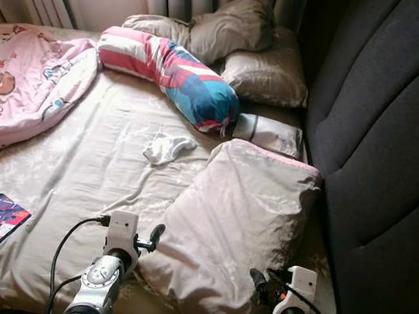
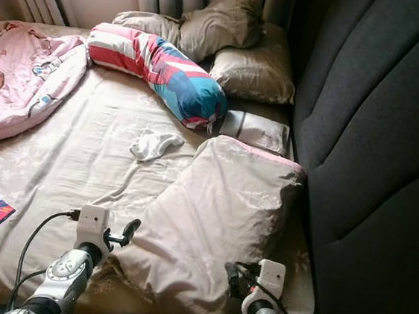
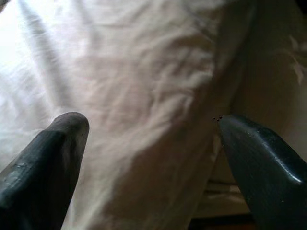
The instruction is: Clean up the room
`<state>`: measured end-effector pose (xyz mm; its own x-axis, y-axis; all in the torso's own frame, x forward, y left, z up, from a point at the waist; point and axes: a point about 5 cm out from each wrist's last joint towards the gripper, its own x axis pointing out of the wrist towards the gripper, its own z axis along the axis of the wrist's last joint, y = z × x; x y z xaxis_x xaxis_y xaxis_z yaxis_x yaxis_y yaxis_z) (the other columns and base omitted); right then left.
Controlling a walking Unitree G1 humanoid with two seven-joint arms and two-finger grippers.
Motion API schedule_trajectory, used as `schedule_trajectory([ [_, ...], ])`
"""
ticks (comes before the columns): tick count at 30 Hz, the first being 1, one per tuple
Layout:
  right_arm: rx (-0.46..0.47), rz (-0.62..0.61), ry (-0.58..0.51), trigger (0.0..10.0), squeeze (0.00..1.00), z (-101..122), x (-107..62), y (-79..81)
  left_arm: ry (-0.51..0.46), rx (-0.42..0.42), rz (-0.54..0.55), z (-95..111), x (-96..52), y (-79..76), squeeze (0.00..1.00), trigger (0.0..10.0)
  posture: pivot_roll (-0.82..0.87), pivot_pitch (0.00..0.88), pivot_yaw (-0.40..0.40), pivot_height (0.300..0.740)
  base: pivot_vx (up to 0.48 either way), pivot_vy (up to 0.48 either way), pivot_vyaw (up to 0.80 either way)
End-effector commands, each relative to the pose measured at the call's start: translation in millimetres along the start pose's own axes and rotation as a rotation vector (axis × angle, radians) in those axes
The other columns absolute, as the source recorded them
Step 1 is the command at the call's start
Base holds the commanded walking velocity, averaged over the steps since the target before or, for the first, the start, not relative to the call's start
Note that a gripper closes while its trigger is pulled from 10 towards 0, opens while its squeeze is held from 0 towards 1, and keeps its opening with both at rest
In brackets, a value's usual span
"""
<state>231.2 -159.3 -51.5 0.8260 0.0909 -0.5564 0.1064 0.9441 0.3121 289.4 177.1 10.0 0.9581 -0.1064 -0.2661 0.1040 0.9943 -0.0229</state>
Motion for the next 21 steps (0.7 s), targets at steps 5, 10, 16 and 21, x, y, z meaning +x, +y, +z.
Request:
schedule_trajectory([
  [5,0.047,0.024,0.061,10.0,0.0,-5,2.8,8.9,-0.017,0.021,-0.01,1,-3.8,5.1,0.0,10.0,0.11,0.195,0.01,0.74,0.0,0.0,0.0],
  [10,0.035,0.016,0.07,10.0,0.0,0,6.1,10.6,-0.079,0.022,-0.011,14,-0.6,5.3,0.0,10.0,0.14,0.242,0.01,0.74,0.0,0.0,0.0],
  [16,0.02,0.002,0.055,10.0,0.0,11,10.1,8.8,-0.164,0.022,-0.037,34,1.9,2.1,0.0,10.0,0.15,0.302,0.008,0.74,0.0,0.0,0.0],
  [21,0.07,0.005,0.053,10.0,0.0,11,10.5,10.3,-0.242,0.035,-0.022,56,-0.1,11.9,0.0,10.0,0.17,0.332,0.012,0.74,0.0,0.0,0.0],
])
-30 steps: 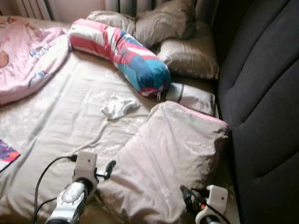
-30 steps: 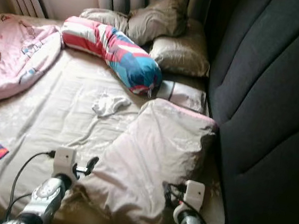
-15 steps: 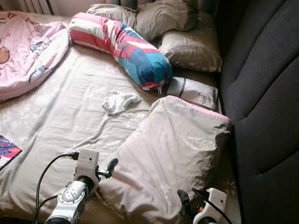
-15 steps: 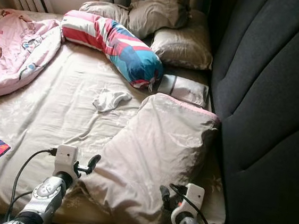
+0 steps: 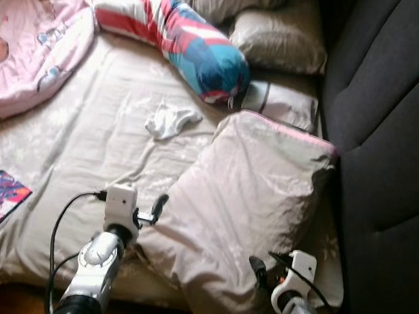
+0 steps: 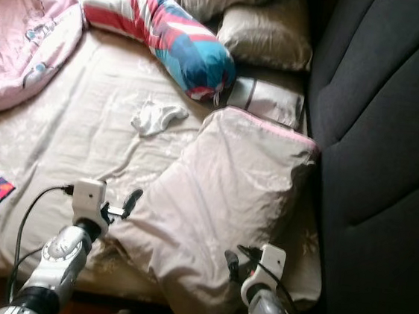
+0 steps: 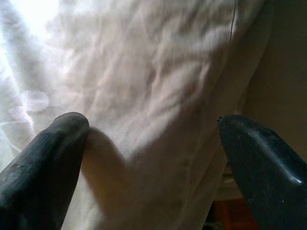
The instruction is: Clean up the room
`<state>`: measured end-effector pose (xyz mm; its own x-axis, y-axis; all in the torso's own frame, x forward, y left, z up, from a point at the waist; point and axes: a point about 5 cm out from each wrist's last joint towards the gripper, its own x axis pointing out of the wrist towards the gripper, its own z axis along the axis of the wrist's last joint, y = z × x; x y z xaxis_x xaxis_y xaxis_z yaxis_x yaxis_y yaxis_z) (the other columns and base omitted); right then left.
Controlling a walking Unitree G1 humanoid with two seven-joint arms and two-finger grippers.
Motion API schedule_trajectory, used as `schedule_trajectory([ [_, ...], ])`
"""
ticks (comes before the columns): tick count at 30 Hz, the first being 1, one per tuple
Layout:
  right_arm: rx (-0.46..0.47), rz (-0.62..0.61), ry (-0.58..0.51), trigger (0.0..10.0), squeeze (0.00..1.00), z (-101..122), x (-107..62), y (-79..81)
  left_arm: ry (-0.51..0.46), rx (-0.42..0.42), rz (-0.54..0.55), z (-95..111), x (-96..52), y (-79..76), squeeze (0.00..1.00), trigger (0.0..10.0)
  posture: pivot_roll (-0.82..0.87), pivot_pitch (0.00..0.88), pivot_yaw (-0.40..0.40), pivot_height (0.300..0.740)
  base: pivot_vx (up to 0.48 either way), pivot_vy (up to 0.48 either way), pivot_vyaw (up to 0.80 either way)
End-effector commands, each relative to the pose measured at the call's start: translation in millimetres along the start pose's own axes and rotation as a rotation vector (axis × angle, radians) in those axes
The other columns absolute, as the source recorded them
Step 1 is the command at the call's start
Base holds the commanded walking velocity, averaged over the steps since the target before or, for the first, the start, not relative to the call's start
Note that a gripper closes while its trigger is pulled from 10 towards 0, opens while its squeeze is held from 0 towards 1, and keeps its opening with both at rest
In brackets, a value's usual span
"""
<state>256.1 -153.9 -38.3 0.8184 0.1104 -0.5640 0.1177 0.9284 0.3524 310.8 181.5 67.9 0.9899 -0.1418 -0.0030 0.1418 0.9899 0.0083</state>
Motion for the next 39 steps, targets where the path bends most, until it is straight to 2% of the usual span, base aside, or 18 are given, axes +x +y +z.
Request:
schedule_trajectory([
  [1,0.027,-0.008,0.038,10.0,0.0,-12,-3.1,-1.5,0.02,0.002,0.01,-3,-6.4,6.6,0.0,10.0,0.17,0.334,0.014,0.74,0.0,0.0,0.0],
  [7,0.05,0.024,0.07,10.0,0.0,-20,-4.5,3.2,-0.026,0.01,0.0,17,-10.3,7.6,0.0,10.0,0.2,0.37,0.025,0.74,0.0,0.0,0.0],
  [10,0.052,0.059,0.093,10.0,0.0,-28,-5.6,9.7,-0.021,0.029,-0.046,21,-15.0,0.0,0.0,10.0,0.2,0.381,0.032,0.74,0.0,0.0,0.0],
  [22,0.075,0.095,0.079,10.0,0.0,-36,-8.9,13.7,-0.021,0.02,-0.095,33,-18.9,-16.1,0.0,10.0,0.21,0.387,0.045,0.74,0.0,0.0,0.0],
  [23,0.069,0.097,0.081,7.5,0.0,-37,-9.1,14.1,-0.02,0.02,-0.097,33,-19.1,-16.6,0.0,10.0,0.21,0.387,0.045,0.74,0.0,0.0,0.0],
  [24,0.064,0.096,0.08,4.4,0.0,-37,-9.2,14.2,-0.018,0.02,-0.098,34,-19.4,-16.9,0.0,10.0,0.21,0.387,0.045,0.74,0.0,0.0,0.0],
  [25,0.061,0.095,0.078,4.4,0.0,-37,-9.2,14.3,-0.017,0.02,-0.098,34,-19.5,-16.9,0.0,10.0,0.21,0.387,0.045,0.74,0.0,0.0,0.0],
  [26,0.065,0.094,0.075,0.0,0.0,-37,-9.2,14.4,-0.017,0.02,-0.098,35,-19.6,-17.1,0.0,10.0,0.21,0.39,0.047,0.74,0.0,0.0,0.0],
  [39,0.08,0.1,0.069,0.0,0.0,-39,-9.7,17.6,0.009,0.028,-0.093,37,-21.1,-14.7,0.0,10.0,0.21,0.389,0.06,0.74,0.0,0.0,0.0],
])
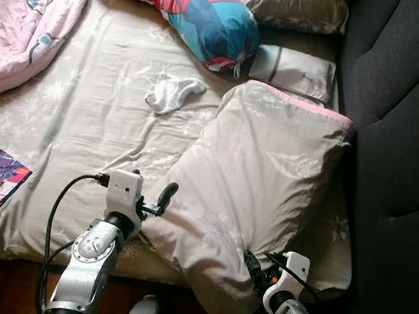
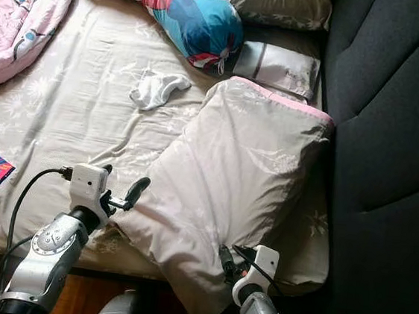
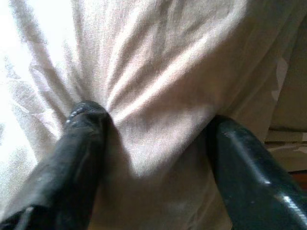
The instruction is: Clean up the room
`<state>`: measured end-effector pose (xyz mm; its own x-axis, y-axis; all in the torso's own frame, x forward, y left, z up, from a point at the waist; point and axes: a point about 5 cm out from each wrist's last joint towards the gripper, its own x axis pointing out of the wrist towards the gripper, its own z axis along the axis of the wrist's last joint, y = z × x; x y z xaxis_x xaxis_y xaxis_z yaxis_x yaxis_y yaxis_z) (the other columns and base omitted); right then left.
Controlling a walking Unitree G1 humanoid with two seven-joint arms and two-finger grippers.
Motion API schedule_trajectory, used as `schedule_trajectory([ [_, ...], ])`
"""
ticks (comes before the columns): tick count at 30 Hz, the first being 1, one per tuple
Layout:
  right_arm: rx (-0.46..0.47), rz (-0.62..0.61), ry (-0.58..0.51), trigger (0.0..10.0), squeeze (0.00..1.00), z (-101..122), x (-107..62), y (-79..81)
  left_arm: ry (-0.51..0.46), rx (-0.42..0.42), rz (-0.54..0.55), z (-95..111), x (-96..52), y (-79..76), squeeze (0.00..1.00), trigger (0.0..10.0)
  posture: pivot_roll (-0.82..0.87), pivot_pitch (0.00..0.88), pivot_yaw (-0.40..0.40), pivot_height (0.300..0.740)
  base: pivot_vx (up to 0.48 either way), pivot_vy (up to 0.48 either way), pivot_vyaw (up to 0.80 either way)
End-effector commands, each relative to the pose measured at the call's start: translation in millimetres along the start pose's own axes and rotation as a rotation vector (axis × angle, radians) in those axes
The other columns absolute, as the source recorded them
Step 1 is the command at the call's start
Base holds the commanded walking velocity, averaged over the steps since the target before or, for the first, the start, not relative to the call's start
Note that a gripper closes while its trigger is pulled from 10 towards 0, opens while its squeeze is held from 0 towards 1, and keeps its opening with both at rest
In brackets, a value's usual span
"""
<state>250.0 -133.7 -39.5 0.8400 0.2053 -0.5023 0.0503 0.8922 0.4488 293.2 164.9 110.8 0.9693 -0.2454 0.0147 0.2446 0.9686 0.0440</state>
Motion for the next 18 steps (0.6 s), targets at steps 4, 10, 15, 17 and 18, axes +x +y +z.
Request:
schedule_trajectory([
  [4,0.037,-0.016,0.088,0.0,0.0,-27.7,-8.3,0.2,0.035,-0.009,0.012,-5.8,-6.8,2.4,0.0,10.0,0.21,0.389,0.06,0.74,0.0,0.0,0.0],
  [10,0.008,-0.008,0.099,0.0,0.0,-29.4,-8.7,0.8,0.035,-0.016,0.009,-5.2,-6.8,0.6,0.0,10.0,0.21,0.395,0.062,0.74,0.0,0.0,0.0],
  [15,-0.006,-0.026,0.102,0.0,0.0,-28.6,-8.9,-1.3,0.035,-0.016,0.01,-4.8,-5.8,0.8,0.0,10.0,0.2,0.396,0.062,0.74,0.0,0.0,0.0],
  [17,-0.016,-0.034,0.105,0.0,0.0,-28.2,-8.9,-2.4,0.037,-0.017,0.011,-5.3,-5.6,0.9,0.0,10.0,0.2,0.395,0.062,0.74,0.0,0.0,0.0],
  [18,-0.02,-0.038,0.105,0.0,0.0,-27.8,-8.8,-2.9,0.039,-0.018,0.011,-5.9,-5.5,1.0,0.0,10.0,0.2,0.395,0.062,0.74,0.0,0.0,0.0],
])
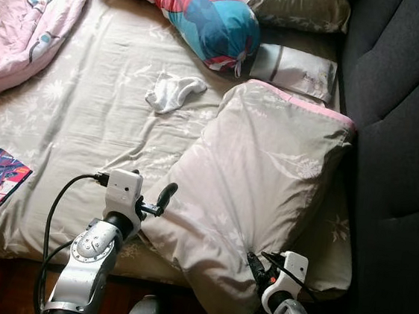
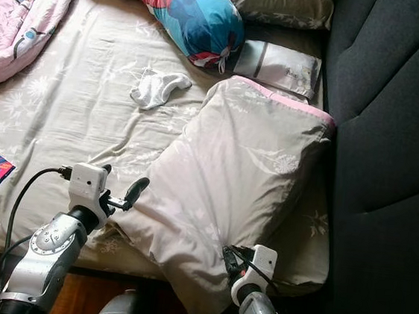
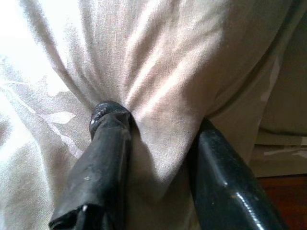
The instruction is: Clean up the room
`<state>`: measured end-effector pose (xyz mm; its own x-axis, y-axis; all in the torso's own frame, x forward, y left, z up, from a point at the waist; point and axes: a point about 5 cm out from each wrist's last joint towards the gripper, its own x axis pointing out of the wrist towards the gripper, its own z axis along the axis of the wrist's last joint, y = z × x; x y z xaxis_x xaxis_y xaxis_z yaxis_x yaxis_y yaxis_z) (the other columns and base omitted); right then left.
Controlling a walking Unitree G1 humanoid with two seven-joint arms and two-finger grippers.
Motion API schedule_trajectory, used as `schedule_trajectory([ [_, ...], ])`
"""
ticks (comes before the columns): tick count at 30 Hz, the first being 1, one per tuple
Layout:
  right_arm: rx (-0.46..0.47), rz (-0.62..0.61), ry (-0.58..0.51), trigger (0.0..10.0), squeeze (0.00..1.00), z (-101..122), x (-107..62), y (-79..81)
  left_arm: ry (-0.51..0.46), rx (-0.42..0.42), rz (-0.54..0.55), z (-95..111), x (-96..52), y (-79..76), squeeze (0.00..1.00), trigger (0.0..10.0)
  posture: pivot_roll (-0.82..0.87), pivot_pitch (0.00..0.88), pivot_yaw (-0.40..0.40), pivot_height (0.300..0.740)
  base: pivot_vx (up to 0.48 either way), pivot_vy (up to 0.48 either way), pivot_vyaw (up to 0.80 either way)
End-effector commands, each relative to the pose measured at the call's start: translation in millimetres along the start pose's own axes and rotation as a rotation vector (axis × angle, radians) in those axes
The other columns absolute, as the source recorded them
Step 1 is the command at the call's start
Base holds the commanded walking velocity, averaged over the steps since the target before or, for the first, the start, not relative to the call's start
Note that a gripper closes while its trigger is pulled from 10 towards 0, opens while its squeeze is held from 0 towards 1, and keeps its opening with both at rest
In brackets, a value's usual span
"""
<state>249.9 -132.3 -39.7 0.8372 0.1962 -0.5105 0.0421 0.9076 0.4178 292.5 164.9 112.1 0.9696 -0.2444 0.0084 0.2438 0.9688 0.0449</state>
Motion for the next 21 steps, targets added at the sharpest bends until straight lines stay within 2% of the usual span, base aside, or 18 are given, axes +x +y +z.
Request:
schedule_trajectory([
  [1,0.002,-0.037,0.106,0.0,0.0,-27,-8.9,-4.8,0.036,-0.019,0.011,-8,-4.8,1.2,0.0,10.0,0.2,0.394,0.061,0.74,0.0,0.0,0.0],
  [7,-0.045,-0.12,0.092,0.0,0.0,-19,-8.6,-14.4,0.04,-0.024,0.014,-10,-3.6,0.8,0.0,10.0,0.19,0.386,0.064,0.74,0.0,0.0,0.0],
  [11,0.008,-0.219,-0.046,0.0,0.0,9,-4.6,-24.7,0.035,-0.026,0.006,-8,1.0,0.8,0.0,10.0,0.18,0.373,0.071,0.74,0.0,0.0,0.0],
  [13,0.012,-0.228,-0.064,0.0,0.0,13,-4.0,-25.7,0.035,-0.026,0.005,-8,2.2,1.2,0.0,10.0,0.18,0.371,0.072,0.74,0.0,0.0,0.0],
  [16,0.008,-0.287,-0.156,0.0,0.0,35,-3.2,-33.8,0.03,-0.028,0.006,-6,8.0,3.1,0.0,10.0,0.16,0.359,0.076,0.74,0.0,0.0,0.0],
  [17,0.006,-0.331,-0.195,0.0,0.0,45,-4.7,-40.9,0.026,-0.029,0.002,-6,10.2,2.5,0.0,10.0,0.15,0.352,0.076,0.74,0.0,0.0,0.0],
  [19,0.017,-0.366,-0.215,0.0,0.0,51,-6.3,-46.7,0.026,-0.03,0.0,-6,11.8,1.9,0.0,10.0,0.15,0.346,0.077,0.74,0.0,0.0,0.0],
  [21,0.071,-0.439,-0.275,0.0,0.0,62,-12.4,-61.8,0.023,-0.033,-0.006,-6,14.6,0.3,0.0,10.0,0.14,0.342,0.078,0.74,0.0,0.0,0.0],
])
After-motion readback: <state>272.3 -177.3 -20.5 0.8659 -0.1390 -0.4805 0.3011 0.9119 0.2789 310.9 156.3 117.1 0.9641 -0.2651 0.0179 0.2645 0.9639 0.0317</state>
